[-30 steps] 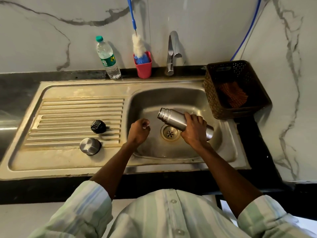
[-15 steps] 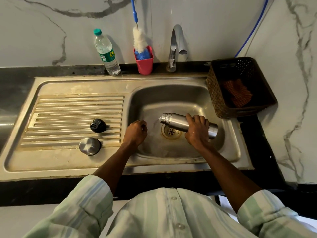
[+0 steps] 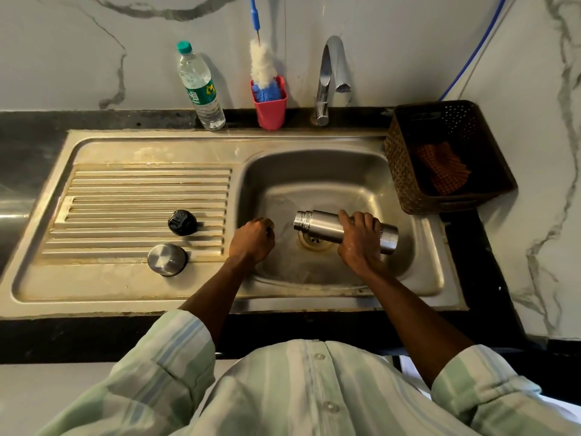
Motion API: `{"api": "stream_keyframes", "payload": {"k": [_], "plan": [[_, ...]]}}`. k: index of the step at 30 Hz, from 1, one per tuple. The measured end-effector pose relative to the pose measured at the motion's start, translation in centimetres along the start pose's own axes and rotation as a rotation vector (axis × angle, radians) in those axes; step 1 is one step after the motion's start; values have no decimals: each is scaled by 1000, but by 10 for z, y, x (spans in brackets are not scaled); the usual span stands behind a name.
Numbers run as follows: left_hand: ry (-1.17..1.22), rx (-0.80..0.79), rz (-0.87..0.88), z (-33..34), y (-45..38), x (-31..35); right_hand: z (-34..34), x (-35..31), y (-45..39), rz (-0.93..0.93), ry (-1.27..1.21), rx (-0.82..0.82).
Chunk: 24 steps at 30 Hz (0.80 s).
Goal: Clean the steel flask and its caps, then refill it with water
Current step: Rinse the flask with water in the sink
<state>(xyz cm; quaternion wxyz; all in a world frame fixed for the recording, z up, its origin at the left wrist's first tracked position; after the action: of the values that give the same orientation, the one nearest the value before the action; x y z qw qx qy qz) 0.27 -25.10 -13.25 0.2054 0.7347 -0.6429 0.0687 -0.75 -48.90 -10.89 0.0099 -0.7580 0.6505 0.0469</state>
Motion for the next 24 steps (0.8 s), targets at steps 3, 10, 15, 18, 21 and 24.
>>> {"api": "stream_keyframes", "payload": {"k": [3,10,15,18,21,24], "plan": [[-4,-2,0,0,0,0,3,-1,-1,-22,45,1],[-30,4,-2,0,-1,1,3,-4,-3,-50,78,20],[-26,2,6,2,-3,-1,0,-1,-4,-50,89,33],[-29,3,10,3,-3,-1,-1,0,-4,-47,96,46],[-26,-6,3,4,-4,-1,0,1,-5,-48,107,54],[-21,-6,-4,4,-4,-1,-3,0,-5,-29,127,54]]}}
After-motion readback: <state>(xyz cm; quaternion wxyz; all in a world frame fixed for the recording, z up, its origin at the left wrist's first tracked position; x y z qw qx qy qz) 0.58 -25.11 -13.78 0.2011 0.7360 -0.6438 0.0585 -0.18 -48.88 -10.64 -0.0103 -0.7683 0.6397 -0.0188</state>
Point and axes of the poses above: each hand's wrist, its own y-axis away from the middle knuckle, its own z-axis out of the palm, x = y × z, the point moved 4 cm from there along -y, towards the middle knuckle, and after that the axes turned 8 degrees about -z, right-handed, at the moved point
